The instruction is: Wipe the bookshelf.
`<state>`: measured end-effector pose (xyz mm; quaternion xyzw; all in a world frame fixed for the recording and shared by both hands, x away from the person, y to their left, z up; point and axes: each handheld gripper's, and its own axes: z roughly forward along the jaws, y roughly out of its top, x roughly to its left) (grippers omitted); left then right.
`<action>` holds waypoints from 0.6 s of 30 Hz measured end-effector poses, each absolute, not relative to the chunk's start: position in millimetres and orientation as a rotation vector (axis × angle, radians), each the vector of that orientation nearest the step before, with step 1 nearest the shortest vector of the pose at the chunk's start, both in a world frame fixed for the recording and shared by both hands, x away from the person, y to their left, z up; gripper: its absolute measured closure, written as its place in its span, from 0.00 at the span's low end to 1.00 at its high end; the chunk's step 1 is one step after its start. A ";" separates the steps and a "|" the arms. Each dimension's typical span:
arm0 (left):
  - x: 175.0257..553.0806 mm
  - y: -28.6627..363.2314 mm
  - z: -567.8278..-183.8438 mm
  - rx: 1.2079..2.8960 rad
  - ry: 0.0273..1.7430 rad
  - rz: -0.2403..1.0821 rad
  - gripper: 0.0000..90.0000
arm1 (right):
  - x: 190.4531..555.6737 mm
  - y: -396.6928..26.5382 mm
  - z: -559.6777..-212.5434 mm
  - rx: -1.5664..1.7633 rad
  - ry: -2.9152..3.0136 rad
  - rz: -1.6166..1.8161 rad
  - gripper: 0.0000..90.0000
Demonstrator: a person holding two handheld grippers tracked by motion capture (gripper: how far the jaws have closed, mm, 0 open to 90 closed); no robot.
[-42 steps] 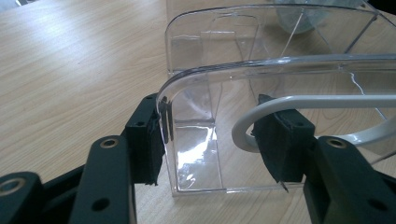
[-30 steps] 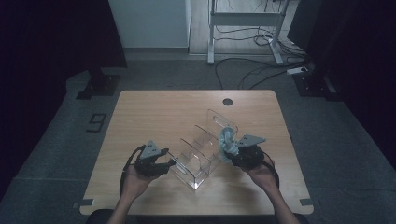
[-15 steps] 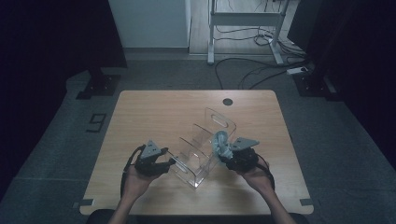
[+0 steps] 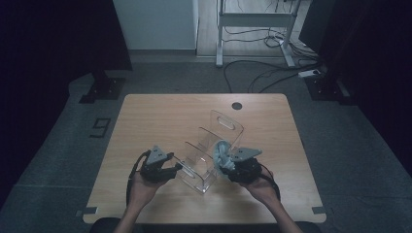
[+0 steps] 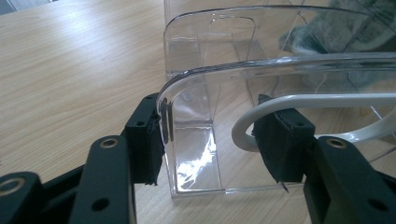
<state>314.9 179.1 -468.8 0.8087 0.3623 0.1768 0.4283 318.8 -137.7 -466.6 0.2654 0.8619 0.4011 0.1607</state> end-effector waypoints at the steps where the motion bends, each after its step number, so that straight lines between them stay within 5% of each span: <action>1: 314.9 179.1 -468.9 2.018 0.907 0.443 0.51 | 317.9 -136.3 -466.5 0.757 2.464 1.149 0.59; 18: 316.4 181.1 -469.5 2.012 0.960 0.500 0.50 | 299.0 -109.2 -464.9 0.664 2.535 1.173 0.59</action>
